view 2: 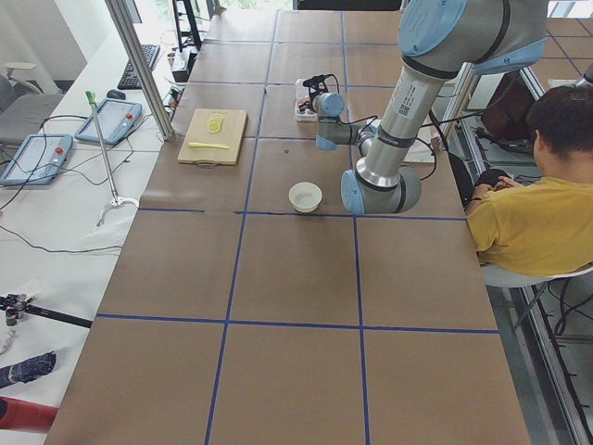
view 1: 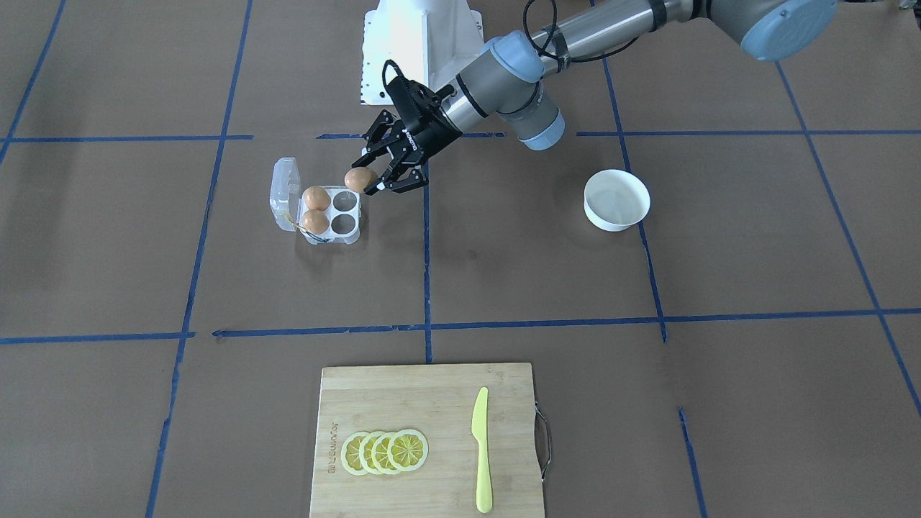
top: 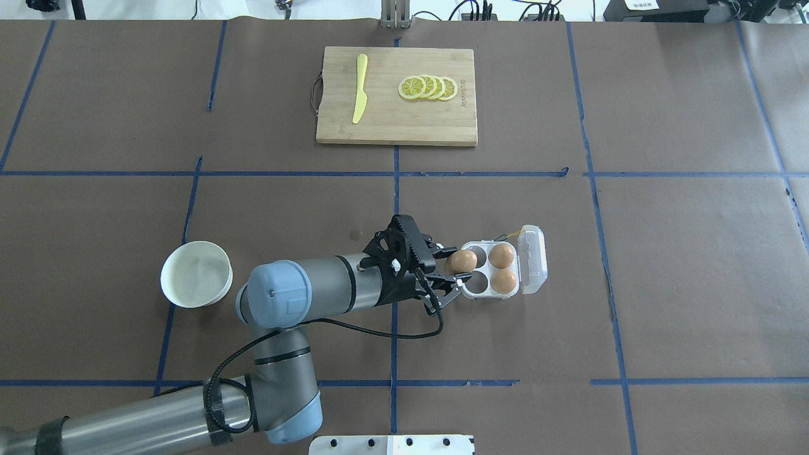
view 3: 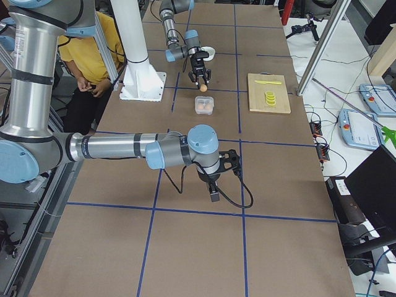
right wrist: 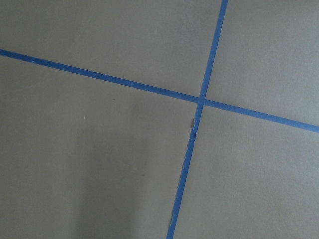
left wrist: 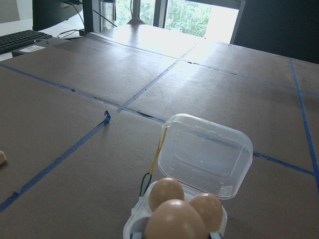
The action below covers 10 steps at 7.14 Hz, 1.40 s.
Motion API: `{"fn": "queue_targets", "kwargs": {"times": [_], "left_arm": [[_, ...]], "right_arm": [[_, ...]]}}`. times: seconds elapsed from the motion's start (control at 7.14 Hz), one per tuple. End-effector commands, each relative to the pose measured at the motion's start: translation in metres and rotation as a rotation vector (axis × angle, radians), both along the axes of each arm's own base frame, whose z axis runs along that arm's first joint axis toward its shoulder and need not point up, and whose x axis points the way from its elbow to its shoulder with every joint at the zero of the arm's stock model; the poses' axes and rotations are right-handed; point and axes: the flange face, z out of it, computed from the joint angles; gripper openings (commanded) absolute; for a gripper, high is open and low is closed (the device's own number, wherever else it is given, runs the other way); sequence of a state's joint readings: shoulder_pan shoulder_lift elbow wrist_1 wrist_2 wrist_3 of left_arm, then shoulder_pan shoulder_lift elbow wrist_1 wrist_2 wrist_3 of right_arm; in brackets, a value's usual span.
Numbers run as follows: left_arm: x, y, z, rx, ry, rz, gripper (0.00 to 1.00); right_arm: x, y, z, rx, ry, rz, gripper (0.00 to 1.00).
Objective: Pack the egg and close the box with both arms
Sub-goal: 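Lower the egg into the empty carton cup and open the left gripper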
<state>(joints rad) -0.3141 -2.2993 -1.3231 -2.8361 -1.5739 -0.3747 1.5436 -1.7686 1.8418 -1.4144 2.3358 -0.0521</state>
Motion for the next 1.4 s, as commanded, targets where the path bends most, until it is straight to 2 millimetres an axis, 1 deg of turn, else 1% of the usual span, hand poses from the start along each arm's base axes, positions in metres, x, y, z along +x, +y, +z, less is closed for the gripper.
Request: {"fn": "queue_targets", "kwargs": {"times": [0.0, 0.14, 0.28, 0.42, 0.56, 0.7, 0.84, 0.98, 1.12, 1.26], "left_arm": [[0.0278, 0.0009, -0.0148, -0.019, -0.007, -0.038, 0.1], [0.0306, 0.0011, -0.0182, -0.021, -0.007, -0.038, 0.18], [0.0307, -0.0001, -0.0197, -0.021, -0.007, -0.04, 0.23], [0.0311, -0.0003, -0.019, -0.021, -0.008, -0.04, 0.34], [0.0321, 0.0006, -0.0184, -0.021, -0.01, -0.038, 0.5], [0.032, -0.0005, -0.0166, -0.022, -0.013, -0.04, 0.63], [0.0324, -0.0006, -0.0159, -0.023, -0.014, -0.04, 0.73], [0.0324, -0.0006, -0.0159, -0.023, -0.014, -0.04, 0.86], [0.0325, -0.0005, -0.0159, -0.022, -0.014, -0.038, 0.91], [0.0325, -0.0005, -0.0159, -0.022, -0.014, -0.038, 0.92]], "right_arm": [[0.0004, -0.0006, -0.0009, 0.002, 0.0, 0.001, 1.0], [0.0004, -0.0019, -0.0022, 0.005, -0.001, 0.001, 1.0], [0.0004, -0.0019, -0.0022, 0.005, -0.001, 0.001, 1.0], [0.0004, -0.0026, -0.0029, 0.007, -0.001, 0.001, 1.0], [0.0004, -0.0026, -0.0029, 0.007, -0.001, 0.001, 1.0], [0.0005, -0.0026, -0.0028, 0.007, 0.001, 0.001, 1.0], [0.0004, -0.0033, -0.0034, 0.008, 0.001, 0.001, 1.0], [0.0004, -0.0032, -0.0026, 0.007, 0.001, 0.001, 1.0], [0.0004, -0.0033, -0.0034, 0.008, 0.001, 0.001, 1.0], [0.0004, -0.0032, -0.0026, 0.007, 0.001, 0.001, 1.0]]}}
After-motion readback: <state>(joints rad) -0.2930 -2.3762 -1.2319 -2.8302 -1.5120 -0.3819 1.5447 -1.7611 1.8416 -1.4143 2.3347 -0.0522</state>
